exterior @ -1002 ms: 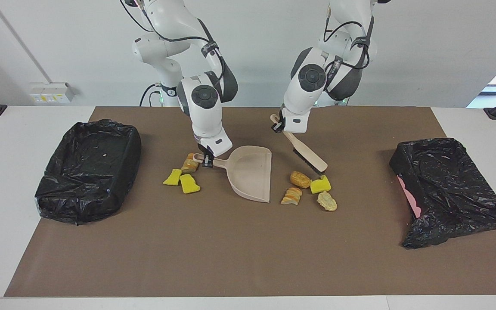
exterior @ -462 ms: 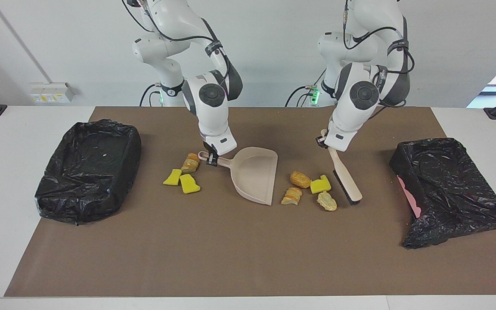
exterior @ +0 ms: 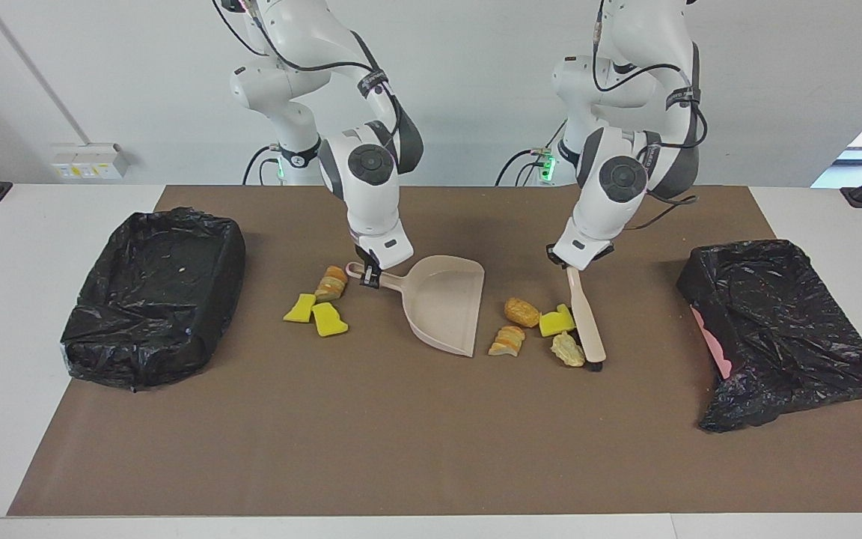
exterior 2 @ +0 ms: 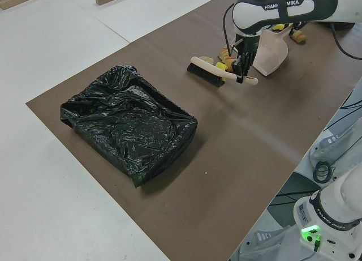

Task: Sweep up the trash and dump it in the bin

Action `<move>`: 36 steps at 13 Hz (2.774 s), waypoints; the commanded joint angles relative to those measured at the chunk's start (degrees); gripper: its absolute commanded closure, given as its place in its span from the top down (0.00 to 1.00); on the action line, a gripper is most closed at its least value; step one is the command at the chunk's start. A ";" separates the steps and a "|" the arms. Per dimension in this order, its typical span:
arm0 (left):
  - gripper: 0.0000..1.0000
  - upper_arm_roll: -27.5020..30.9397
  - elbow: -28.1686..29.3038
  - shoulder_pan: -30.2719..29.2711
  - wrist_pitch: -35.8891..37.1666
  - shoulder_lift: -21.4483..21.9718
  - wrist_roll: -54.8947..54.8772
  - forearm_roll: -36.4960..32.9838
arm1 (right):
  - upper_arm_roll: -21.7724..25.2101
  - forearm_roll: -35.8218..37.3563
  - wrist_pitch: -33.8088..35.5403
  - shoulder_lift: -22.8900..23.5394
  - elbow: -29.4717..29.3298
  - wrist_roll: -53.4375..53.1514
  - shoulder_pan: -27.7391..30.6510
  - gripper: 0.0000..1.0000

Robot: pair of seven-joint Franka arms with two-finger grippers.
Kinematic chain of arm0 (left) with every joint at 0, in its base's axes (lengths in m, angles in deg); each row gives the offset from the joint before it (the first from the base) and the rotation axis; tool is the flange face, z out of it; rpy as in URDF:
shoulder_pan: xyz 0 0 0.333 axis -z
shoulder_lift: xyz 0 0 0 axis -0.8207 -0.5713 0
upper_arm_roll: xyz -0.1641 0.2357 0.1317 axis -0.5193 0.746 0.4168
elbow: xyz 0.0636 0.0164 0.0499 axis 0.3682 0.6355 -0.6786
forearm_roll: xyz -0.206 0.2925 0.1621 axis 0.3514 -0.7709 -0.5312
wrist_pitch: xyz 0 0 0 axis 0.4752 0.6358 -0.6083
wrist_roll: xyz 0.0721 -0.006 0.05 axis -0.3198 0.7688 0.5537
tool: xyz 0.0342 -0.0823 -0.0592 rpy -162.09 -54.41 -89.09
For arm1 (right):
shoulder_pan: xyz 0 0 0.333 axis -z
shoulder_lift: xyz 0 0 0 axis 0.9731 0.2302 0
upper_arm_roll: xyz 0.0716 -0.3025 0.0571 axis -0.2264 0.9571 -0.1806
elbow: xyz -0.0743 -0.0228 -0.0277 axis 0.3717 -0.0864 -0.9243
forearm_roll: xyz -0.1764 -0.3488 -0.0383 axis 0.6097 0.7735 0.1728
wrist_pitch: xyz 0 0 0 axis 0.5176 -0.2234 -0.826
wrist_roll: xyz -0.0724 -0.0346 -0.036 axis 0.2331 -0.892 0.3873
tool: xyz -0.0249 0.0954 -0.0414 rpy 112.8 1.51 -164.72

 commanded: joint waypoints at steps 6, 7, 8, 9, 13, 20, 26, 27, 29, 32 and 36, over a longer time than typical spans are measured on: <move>0.00 0.24 1.50 17.53 -2.40 3.57 1.01 1.92 | -0.15 -0.88 -1.12 -0.06 0.35 -0.98 0.10 0.00; 0.00 0.24 1.24 19.64 -2.84 3.66 1.01 2.19 | -0.15 -0.88 -1.21 0.03 0.35 -1.07 0.02 0.00; 0.00 0.24 0.88 21.49 -2.93 3.84 1.01 2.28 | -0.15 -0.88 -1.21 0.03 0.35 -1.07 0.02 0.00; 0.00 0.24 -0.16 22.55 -2.24 3.75 0.93 2.45 | -0.15 -0.88 -1.21 0.03 0.35 -0.98 0.02 0.00; 0.00 0.85 -6.84 22.04 1.72 3.05 0.93 5.35 | -0.15 -0.88 -1.30 0.03 0.35 -0.98 0.11 0.00; 0.00 1.12 -6.16 15.62 14.46 7.96 5.90 5.44 | -0.15 -0.88 -1.74 0.03 0.44 -0.36 0.11 0.00; 0.00 0.60 3.07 19.83 9.39 13.16 34.37 9.12 | -0.06 -0.35 1.85 -1.02 -1.66 15.08 6.50 0.00; 0.00 0.60 4.82 21.23 7.11 13.07 37.98 9.48 | 0.03 -0.35 3.95 -1.46 -2.36 17.28 7.39 0.00; 0.00 0.60 8.42 24.13 1.84 13.25 44.92 12.55 | 0.38 0.35 6.95 -3.48 -2.55 21.67 10.02 0.00; 0.00 0.60 11.25 28.96 -3.70 12.02 51.43 15.09 | 0.38 0.70 7.15 -5.24 -0.36 26.18 11.80 0.00; 0.00 0.60 13.36 33.81 -13.55 10.87 55.15 19.33 | 0.38 3.25 -1.62 -11.99 12.62 22.66 9.34 0.00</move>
